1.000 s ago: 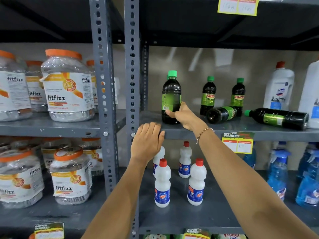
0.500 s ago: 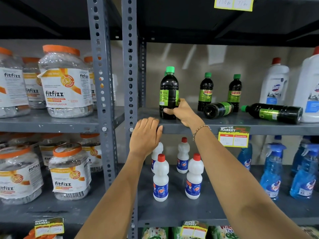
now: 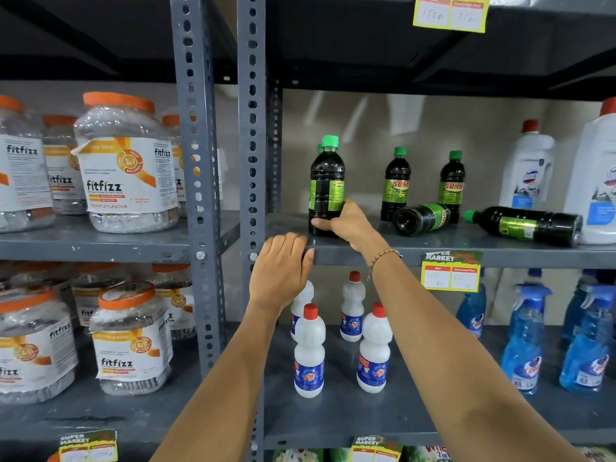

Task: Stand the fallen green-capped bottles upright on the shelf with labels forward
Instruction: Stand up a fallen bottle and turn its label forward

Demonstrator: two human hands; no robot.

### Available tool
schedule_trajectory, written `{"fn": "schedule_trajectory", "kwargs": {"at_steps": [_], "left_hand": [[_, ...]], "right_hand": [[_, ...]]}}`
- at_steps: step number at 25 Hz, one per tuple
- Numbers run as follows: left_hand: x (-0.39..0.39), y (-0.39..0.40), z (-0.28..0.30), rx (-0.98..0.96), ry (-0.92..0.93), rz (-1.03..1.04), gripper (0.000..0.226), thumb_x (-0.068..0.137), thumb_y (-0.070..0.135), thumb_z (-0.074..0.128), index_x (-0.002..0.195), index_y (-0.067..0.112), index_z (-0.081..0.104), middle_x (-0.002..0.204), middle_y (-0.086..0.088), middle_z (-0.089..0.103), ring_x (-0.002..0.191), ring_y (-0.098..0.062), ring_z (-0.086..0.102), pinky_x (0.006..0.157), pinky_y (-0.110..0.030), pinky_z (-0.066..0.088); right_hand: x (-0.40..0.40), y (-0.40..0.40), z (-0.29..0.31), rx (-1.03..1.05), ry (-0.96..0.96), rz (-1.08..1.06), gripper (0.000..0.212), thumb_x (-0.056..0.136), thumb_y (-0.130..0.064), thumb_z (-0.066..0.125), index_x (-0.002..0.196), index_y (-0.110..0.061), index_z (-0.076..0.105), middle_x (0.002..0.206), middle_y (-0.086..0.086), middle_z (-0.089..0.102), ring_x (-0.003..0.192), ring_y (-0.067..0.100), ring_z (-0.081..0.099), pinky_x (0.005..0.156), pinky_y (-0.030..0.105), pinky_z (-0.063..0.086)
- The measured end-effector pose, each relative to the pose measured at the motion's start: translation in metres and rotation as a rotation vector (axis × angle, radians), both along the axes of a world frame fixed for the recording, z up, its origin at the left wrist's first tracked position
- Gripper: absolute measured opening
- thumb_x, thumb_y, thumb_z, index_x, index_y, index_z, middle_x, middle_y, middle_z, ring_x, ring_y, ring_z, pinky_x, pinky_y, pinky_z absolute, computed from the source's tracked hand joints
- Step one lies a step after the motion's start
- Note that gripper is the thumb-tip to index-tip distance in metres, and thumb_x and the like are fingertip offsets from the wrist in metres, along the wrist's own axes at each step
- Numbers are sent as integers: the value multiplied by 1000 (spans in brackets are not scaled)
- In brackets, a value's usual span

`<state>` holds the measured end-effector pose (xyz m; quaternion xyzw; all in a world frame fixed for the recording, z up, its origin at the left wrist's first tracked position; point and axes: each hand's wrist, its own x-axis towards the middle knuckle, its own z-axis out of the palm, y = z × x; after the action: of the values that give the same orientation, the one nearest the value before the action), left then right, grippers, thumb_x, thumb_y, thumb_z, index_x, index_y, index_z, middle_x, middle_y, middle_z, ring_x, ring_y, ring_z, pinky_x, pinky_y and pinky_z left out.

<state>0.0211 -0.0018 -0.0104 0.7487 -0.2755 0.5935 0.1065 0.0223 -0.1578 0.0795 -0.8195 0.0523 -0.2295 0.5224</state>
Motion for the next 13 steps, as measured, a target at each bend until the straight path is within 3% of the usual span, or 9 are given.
{"fn": "schedule_trajectory", "kwargs": {"at_steps": [2, 5, 8, 10, 13], "left_hand": [[0, 0, 0, 3, -5, 11, 50, 101, 37, 22, 99, 10, 64, 92, -5, 68, 82, -23, 63, 78, -34, 51], [1, 0, 0, 18, -6, 22, 41, 98, 34, 32, 99, 9, 64, 92, -6, 67, 82, -23, 63, 78, -35, 51], [0, 0, 0, 13, -11, 24, 41, 97, 34, 32, 98, 9, 64, 92, -6, 68, 81, -23, 63, 78, -35, 51], [0, 0, 0, 6, -13, 24, 41, 97, 35, 32, 98, 9, 64, 91, -6, 68, 81, -23, 63, 78, -34, 52], [-1, -1, 0, 8, -14, 19, 46, 100, 35, 26, 97, 9, 63, 90, -6, 67, 80, -23, 62, 77, -35, 51]], "right_hand": [[1, 0, 1, -12, 22, -10, 78, 49, -38, 87, 118, -12, 59, 114, 9, 65, 105, 24, 62, 90, 35, 50], [3, -2, 3, 35, 46, 9, 54, 70, -16, 80, 118, -6, 59, 112, 12, 68, 107, 26, 62, 82, 30, 49], [10, 0, -2, -98, 58, -104, 80, 59, -41, 84, 123, -5, 53, 121, 11, 60, 111, 26, 58, 94, 40, 50], [17, -2, -4, -137, 82, -105, 89, 57, -45, 84, 127, -4, 47, 124, 8, 56, 112, 24, 55, 97, 41, 48], [10, 0, 0, -40, 71, -27, 71, 65, -21, 83, 125, -7, 48, 116, 10, 64, 107, 24, 60, 87, 33, 49]]}}
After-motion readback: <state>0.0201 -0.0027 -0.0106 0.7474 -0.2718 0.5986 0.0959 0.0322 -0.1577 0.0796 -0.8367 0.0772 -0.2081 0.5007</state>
